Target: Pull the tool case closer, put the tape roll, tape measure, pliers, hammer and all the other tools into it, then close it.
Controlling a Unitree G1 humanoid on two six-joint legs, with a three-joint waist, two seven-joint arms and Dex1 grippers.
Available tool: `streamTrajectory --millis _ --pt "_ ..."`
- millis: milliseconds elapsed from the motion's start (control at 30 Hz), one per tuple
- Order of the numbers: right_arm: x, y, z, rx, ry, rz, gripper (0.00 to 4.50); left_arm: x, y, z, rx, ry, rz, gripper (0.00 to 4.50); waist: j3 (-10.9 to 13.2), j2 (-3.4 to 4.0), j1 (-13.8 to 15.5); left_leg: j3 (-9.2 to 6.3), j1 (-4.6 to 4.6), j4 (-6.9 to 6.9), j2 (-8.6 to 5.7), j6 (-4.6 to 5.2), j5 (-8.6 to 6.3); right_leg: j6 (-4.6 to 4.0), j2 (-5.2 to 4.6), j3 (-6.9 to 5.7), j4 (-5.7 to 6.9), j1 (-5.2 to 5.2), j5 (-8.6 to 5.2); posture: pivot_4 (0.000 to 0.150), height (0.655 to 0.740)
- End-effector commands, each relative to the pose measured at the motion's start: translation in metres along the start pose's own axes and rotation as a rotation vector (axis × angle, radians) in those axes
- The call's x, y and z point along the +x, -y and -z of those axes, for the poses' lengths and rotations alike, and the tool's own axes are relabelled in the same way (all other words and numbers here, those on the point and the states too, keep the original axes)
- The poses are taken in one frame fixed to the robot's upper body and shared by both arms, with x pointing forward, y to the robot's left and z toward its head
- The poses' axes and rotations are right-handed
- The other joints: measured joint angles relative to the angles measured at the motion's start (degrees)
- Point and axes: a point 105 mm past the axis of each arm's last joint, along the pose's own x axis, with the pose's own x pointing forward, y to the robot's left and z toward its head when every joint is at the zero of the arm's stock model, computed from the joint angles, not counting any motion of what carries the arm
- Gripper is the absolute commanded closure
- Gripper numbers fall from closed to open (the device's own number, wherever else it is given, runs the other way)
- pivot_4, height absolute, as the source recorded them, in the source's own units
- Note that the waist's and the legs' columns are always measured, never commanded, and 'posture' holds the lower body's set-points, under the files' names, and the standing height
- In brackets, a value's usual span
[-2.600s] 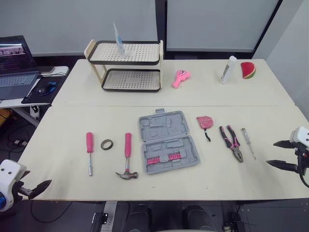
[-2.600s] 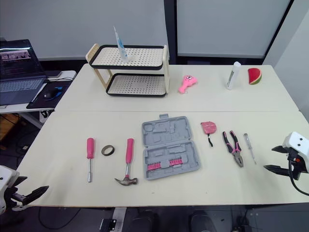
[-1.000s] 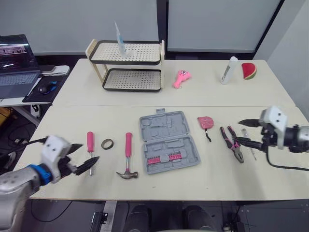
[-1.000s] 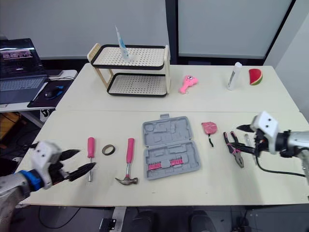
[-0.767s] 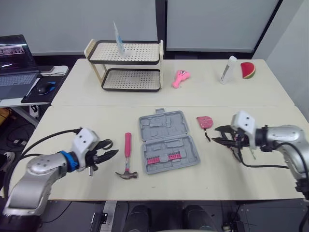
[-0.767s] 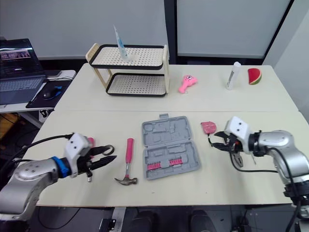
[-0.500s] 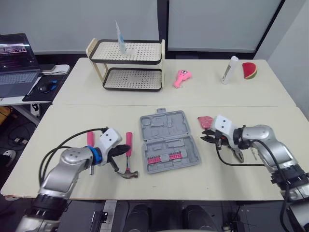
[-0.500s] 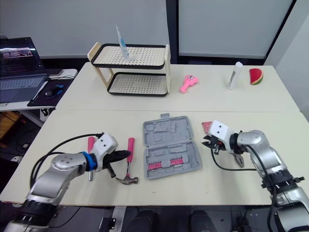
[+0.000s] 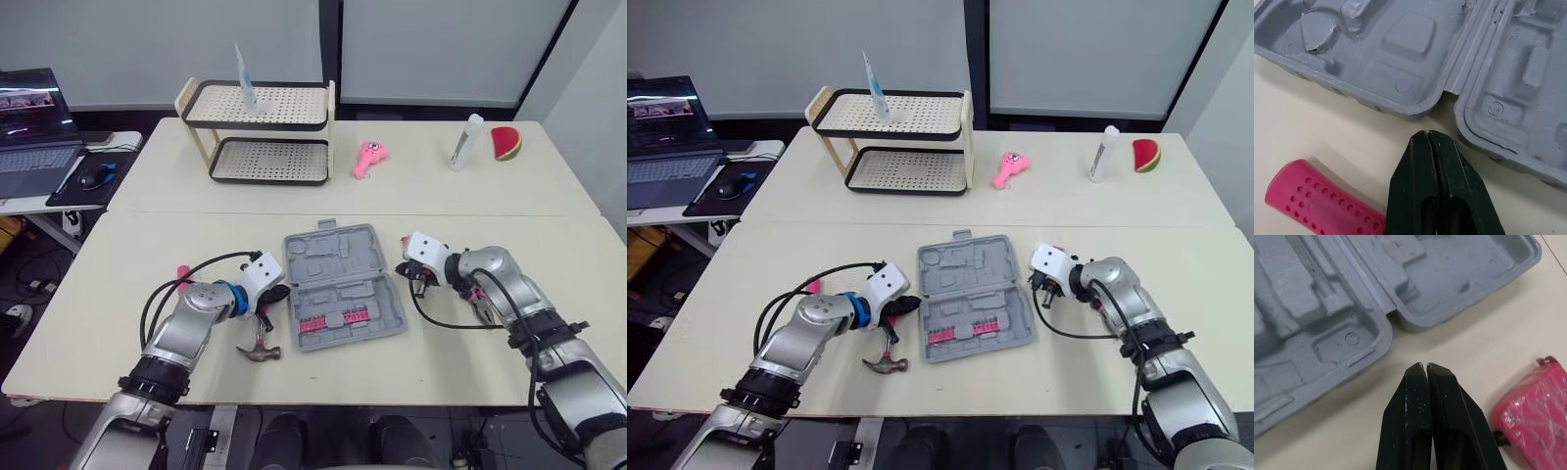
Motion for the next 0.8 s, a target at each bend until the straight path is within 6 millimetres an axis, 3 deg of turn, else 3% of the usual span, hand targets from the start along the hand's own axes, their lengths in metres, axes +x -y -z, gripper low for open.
streamTrajectory --millis 33,433,800 --pt "0.003 0.006 -0.007 -0.028 0.007 0.011 4.49 0.005 0.002 0.0 0.009 -0.005 0.006 4.5 0.0 0.0 0.1 0.01 0.0 0.0 0.0 0.0 0.0 0.0 -0.01 0.0 0.0 0.0 0.0 0.15 0.729" --pt "0.015 -0.008 -0.014 -0.018 0.049 -0.076 4.49 0.013 0.017 -0.007 0.003 0.016 0.053 4.5 0.0 0.02 0.1 -0.11 0.01 0.04 -0.08 -0.01 0.01 0.0 -0.08 -0.1 0.06 0.04 0.0 0.15 0.729" --pt "0.0 -0.021 -0.008 0.0 0.046 -0.12 4.49 0.019 0.045 -0.026 0.009 0.056 0.161 4.5 0.0 0.02 0.3 -0.16 -0.01 0.03 -0.11 -0.01 0.01 0.0 -0.09 -0.13 0.05 0.07 0.0 0.15 0.729"
